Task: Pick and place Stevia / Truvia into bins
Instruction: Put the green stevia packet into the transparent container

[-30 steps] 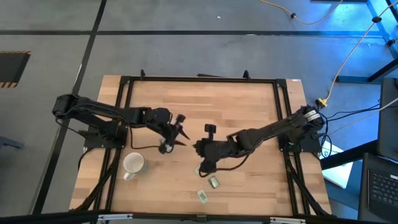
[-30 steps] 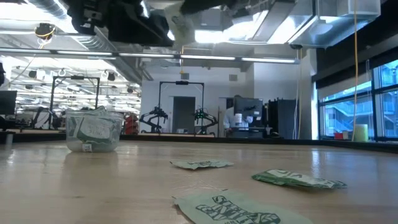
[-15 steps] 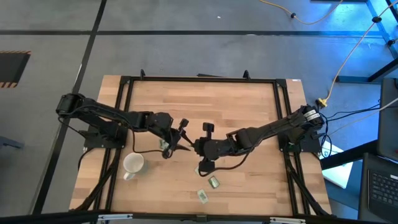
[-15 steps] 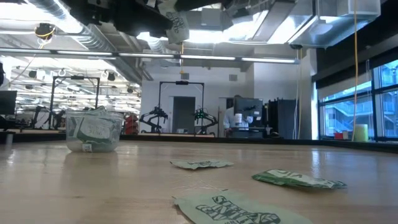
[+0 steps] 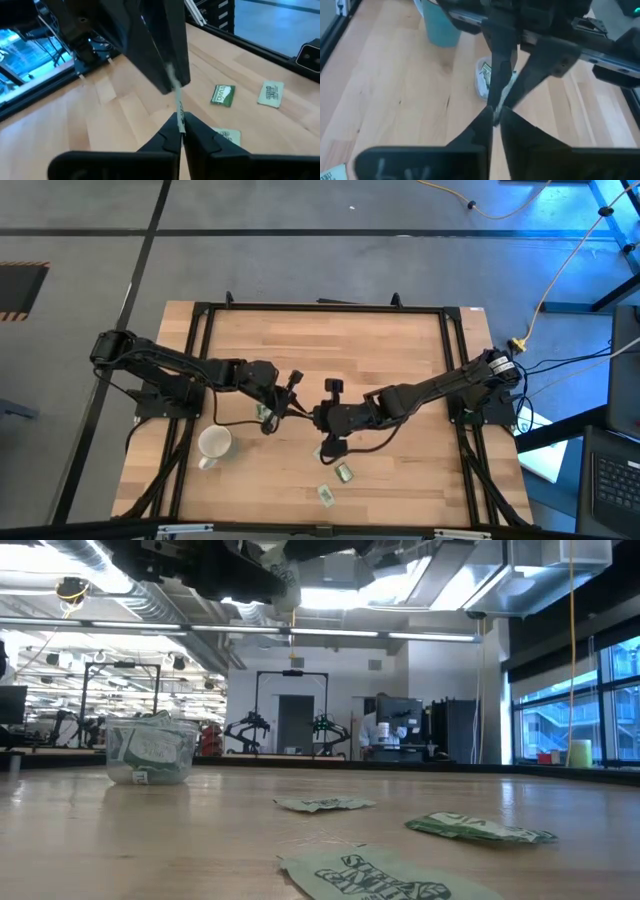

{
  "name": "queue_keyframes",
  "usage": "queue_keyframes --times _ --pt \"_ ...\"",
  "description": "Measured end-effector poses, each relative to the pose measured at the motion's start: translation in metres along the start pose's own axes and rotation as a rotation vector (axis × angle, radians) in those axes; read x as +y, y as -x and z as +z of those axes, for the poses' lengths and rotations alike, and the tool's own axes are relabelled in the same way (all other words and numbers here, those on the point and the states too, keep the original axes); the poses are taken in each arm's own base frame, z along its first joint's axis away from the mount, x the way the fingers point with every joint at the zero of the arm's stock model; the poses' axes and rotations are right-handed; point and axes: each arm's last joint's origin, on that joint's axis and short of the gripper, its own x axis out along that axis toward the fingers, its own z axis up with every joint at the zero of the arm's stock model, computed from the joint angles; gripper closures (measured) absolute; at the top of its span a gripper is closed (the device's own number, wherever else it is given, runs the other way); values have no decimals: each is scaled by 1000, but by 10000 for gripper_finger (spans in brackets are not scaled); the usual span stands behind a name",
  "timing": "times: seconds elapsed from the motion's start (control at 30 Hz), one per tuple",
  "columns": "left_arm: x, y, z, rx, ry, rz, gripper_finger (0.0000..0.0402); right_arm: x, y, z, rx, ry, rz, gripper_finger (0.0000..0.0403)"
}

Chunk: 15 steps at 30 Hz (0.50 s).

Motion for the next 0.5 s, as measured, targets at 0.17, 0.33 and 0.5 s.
queue_keyframes --times 0.17,0.33,0.5 --pt "-2 0 -5 58 101 -11 396 -1 1 -12 116 13 -11 301" --pt "-7 5 -26 321 306 32 397 -3 3 -27 269 -53 -38 260" --pt "-7 19 -45 574 563 17 398 -4 3 -36 327 -80 -55 251"
